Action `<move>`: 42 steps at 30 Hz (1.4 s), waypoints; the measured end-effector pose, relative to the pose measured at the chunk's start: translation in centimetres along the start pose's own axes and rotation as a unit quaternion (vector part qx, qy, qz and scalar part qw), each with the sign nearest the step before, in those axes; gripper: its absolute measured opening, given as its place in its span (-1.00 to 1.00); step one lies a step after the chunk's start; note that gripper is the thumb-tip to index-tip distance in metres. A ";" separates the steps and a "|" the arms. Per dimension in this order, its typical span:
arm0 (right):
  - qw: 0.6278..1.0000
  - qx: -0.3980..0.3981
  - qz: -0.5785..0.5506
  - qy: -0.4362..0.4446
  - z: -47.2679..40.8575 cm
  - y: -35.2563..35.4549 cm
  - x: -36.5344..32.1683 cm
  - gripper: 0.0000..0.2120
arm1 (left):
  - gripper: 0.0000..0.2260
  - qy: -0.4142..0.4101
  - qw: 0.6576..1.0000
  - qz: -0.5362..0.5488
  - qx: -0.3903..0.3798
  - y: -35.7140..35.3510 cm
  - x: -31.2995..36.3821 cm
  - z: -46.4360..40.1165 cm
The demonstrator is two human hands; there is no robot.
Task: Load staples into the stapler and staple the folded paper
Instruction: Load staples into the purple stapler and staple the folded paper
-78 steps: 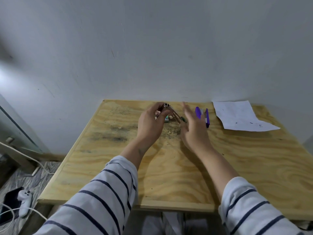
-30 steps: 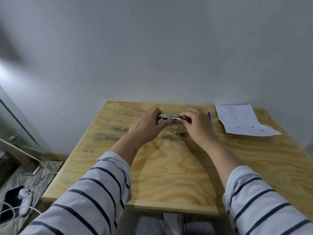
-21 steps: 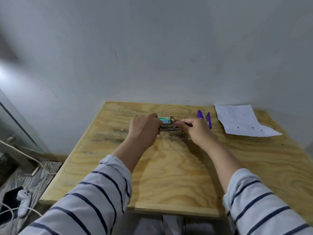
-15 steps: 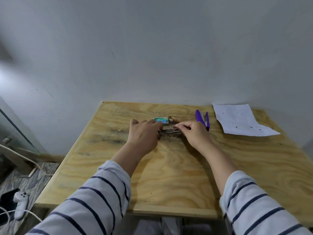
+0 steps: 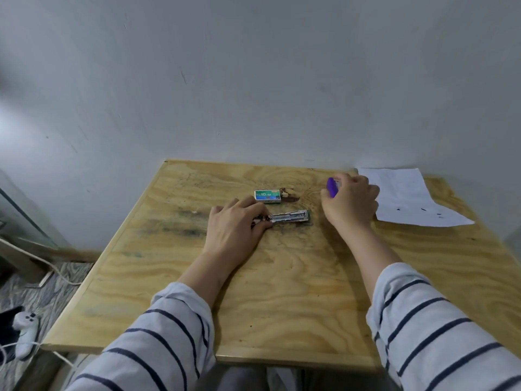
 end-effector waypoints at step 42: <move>0.803 -0.390 -0.449 -0.049 3.3 -2.5 -1.6 -0.40 | -0.75 0.004 1.000 -0.005 0.017 0.3 -0.1 0.2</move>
Point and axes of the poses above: each hand's wrist, its own z-axis away from the middle knuckle, its own y-axis out of the back of the hand, x = y × z, the point moved 9 cm from there along -z, towards the middle knuckle, and after that the axes turned 14 degrees about -y, right-handed, at the moved point
